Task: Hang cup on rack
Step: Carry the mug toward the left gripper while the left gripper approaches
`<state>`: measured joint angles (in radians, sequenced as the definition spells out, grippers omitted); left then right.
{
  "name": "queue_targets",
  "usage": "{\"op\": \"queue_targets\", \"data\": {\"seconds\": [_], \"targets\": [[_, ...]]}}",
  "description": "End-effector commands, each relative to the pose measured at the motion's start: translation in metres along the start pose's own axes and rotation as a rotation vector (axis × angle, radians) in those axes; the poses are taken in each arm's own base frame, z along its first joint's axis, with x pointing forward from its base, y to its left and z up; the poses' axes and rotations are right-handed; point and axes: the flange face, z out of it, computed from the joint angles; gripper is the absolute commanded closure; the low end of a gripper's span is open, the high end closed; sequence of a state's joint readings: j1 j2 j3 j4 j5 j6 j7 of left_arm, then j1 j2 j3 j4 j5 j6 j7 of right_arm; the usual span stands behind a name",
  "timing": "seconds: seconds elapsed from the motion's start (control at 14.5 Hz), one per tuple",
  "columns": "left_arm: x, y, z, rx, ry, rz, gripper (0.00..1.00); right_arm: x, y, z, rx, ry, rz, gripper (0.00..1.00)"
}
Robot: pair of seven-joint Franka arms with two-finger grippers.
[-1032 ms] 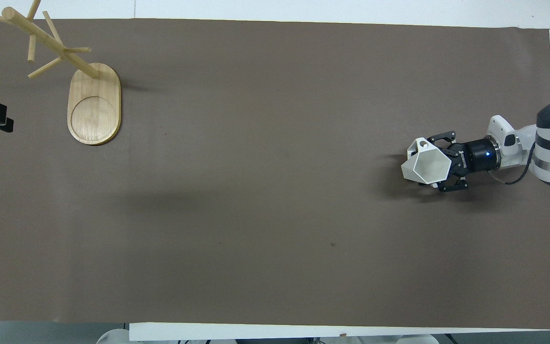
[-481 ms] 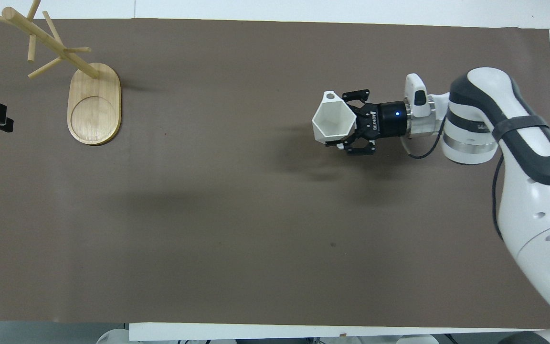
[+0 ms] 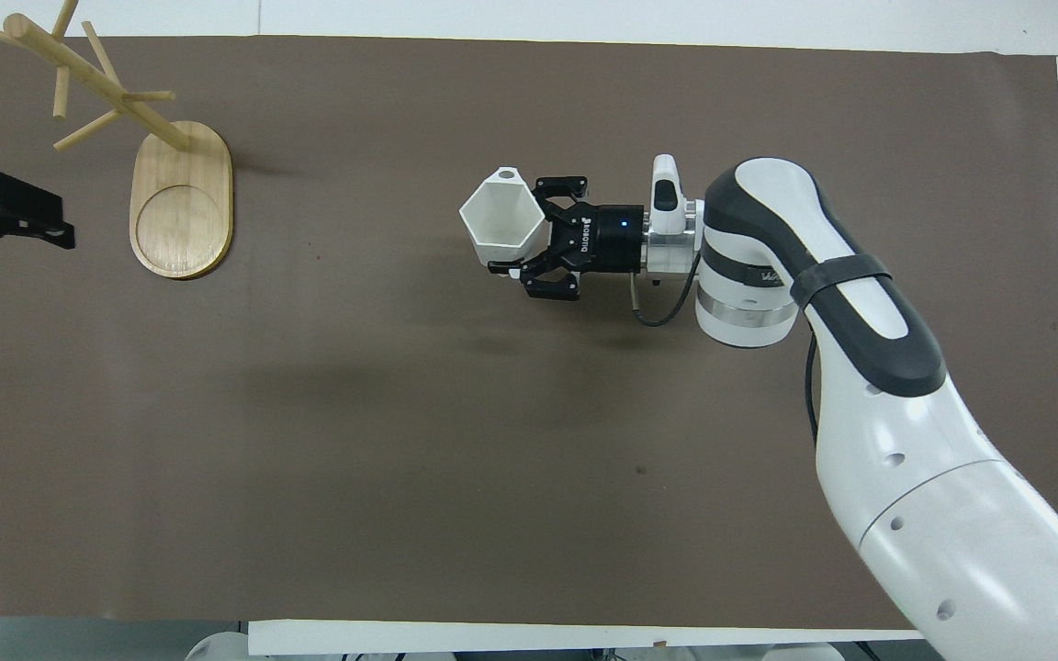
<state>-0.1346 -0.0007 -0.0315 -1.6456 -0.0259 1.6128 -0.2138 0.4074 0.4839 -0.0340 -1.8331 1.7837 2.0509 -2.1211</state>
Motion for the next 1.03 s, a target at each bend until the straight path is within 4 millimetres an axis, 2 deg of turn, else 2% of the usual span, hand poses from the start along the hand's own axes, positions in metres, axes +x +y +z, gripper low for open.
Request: {"op": "queue_targets", "data": {"seconds": [0.0, 0.07, 0.21, 0.28, 0.48, 0.62, 0.83, 0.96], "targets": [[-0.028, 0.056, 0.016, -0.008, 0.038, -0.044, 0.00, 0.013, -0.027, 0.037, -0.050, 0.001, 0.040, 0.53], [-0.029, 0.080, 0.025, -0.015, 0.049, -0.087, 0.00, 0.014, -0.038, 0.052, -0.048, 0.006, 0.048, 0.53], [-0.027, 0.108, 0.032, -0.033, 0.076, -0.143, 0.00, 0.021, -0.057, 0.080, -0.053, 0.004, 0.036, 0.53], [-0.025, 0.120, 0.036, -0.041, 0.086, -0.141, 0.00, 0.024, -0.063, 0.088, -0.050, -0.002, 0.008, 0.53], [-0.026, 0.151, 0.055, -0.046, 0.083, -0.162, 0.00, 0.028, -0.072, 0.095, -0.052, -0.013, -0.014, 0.52], [-0.022, 0.155, 0.069, -0.040, 0.071, -0.182, 0.00, 0.030, -0.083, 0.106, -0.040, -0.008, -0.011, 0.48], [-0.024, 0.156, 0.082, -0.028, 0.049, -0.207, 0.01, 0.030, -0.087, 0.109, -0.033, -0.010, -0.035, 0.48], [-0.040, 0.167, 0.094, -0.010, 0.018, -0.196, 0.02, 0.030, -0.087, 0.109, -0.033, -0.010, -0.056, 0.48]]}}
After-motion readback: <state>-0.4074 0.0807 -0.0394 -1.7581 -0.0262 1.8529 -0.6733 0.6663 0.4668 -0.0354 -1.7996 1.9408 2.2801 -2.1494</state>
